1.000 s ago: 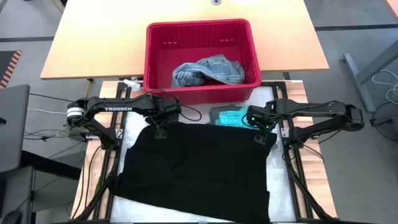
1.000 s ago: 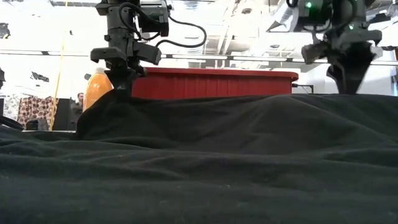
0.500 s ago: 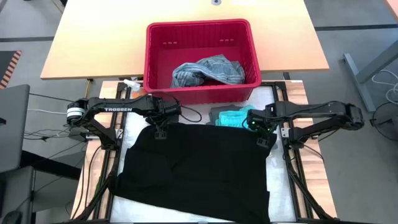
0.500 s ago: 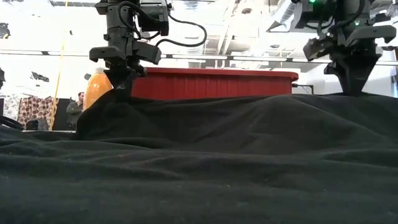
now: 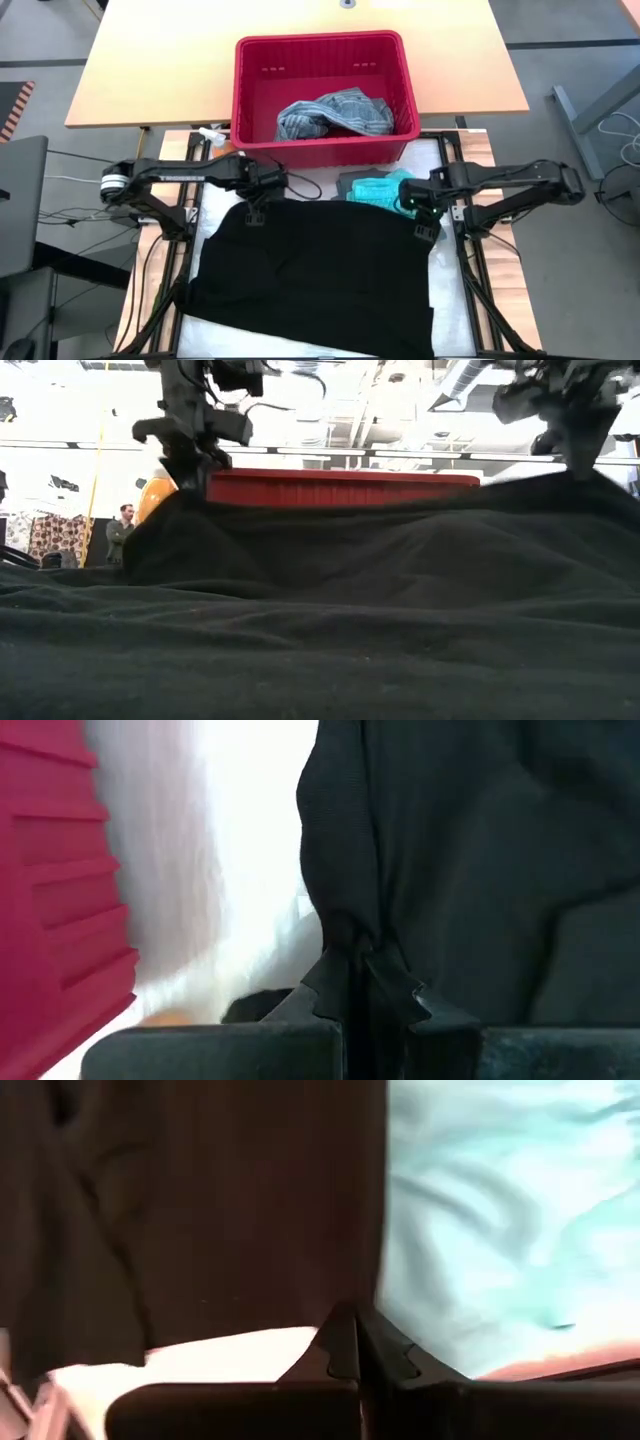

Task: Fold Laundry from Bin
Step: Fold the black shirt

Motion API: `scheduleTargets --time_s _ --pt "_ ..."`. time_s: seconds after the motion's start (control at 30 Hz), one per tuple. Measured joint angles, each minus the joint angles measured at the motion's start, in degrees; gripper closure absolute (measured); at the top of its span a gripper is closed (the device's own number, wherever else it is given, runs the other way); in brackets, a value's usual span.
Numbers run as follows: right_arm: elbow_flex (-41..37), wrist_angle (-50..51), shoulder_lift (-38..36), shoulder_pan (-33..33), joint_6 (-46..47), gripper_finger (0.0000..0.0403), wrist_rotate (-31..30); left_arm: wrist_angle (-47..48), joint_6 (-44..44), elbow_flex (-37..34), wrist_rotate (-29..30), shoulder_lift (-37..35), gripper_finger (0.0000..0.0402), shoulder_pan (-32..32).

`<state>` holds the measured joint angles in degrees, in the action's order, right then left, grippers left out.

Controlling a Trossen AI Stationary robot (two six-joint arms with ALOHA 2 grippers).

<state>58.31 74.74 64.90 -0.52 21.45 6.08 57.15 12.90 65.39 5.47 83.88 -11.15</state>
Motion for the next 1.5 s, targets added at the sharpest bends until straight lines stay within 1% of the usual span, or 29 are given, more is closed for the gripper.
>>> scheduleTargets --time_s 0.1,0.23,0.3,0.4,0.5,0.6,0.7,0.77,0.87,0.97,1.1,1.27,1.4,1.5 --pt "1.0 -0.1 0.0 -6.0 5.8 0.0389 0.2 3.6 -1.5 0.0 -0.1 -2.9 0.0402 2.3" --pt "1.0 -1.1 0.2 -14.6 16.8 0.0389 0.2 8.3 -7.3 0.1 -0.7 -5.4 0.0402 6.8" --pt "1.0 -3.9 0.9 -19.2 22.7 0.0389 0.1 9.6 -11.3 0.1 -1.6 -5.5 0.0402 10.6" --pt "1.0 -11.0 3.1 -26.6 29.5 0.0389 -0.2 12.1 -17.1 0.1 -2.1 -5.1 0.0402 18.1" --pt "1.0 -17.6 7.5 -32.8 34.8 0.0389 -0.3 13.0 -24.6 0.0 -2.7 -5.1 0.0402 26.4" --pt "1.0 -22.4 13.3 -37.2 38.8 0.0389 0.4 10.9 -33.5 0.0 -3.1 -5.1 0.0401 34.7" --pt "1.3 -27.4 19.4 -40.4 41.3 0.0389 1.6 7.4 -42.2 0.1 -1.8 -3.7 0.0401 42.2" --pt "3.1 -29.4 23.6 -42.2 41.6 0.0389 1.6 5.4 -47.6 0.0 -1.0 -1.7 0.0401 46.8" --pt "7.9 -28.7 29.0 -44.0 41.6 0.0389 2.2 1.5 -53.3 0.0 -0.2 2.4 0.0401 51.2" --pt "13.4 -25.9 33.6 -44.6 41.7 0.0389 4.4 -1.7 -56.4 0.0 -0.3 7.2 0.0401 53.3" --pt "20.5 -23.5 38.4 -44.5 41.3 0.0389 7.1 -5.4 -56.5 0.0 -2.5 12.1 0.0401 54.2" --pt "26.0 -23.7 43.3 -44.5 40.1 0.0387 10.5 -5.3 -56.7 0.0 -1.4 13.7 0.0401 54.7" --pt "28.0 -23.9 46.1 -44.5 42.4 0.0356 10.8 -5.3 -56.7 0.0 0.3 13.5 0.0401 54.7" --pt "28.4 -23.7 47.0 -44.4 43.9 0.0325 13.9 -5.1 -56.1 0.0 0.4 13.5 0.0401 54.7"
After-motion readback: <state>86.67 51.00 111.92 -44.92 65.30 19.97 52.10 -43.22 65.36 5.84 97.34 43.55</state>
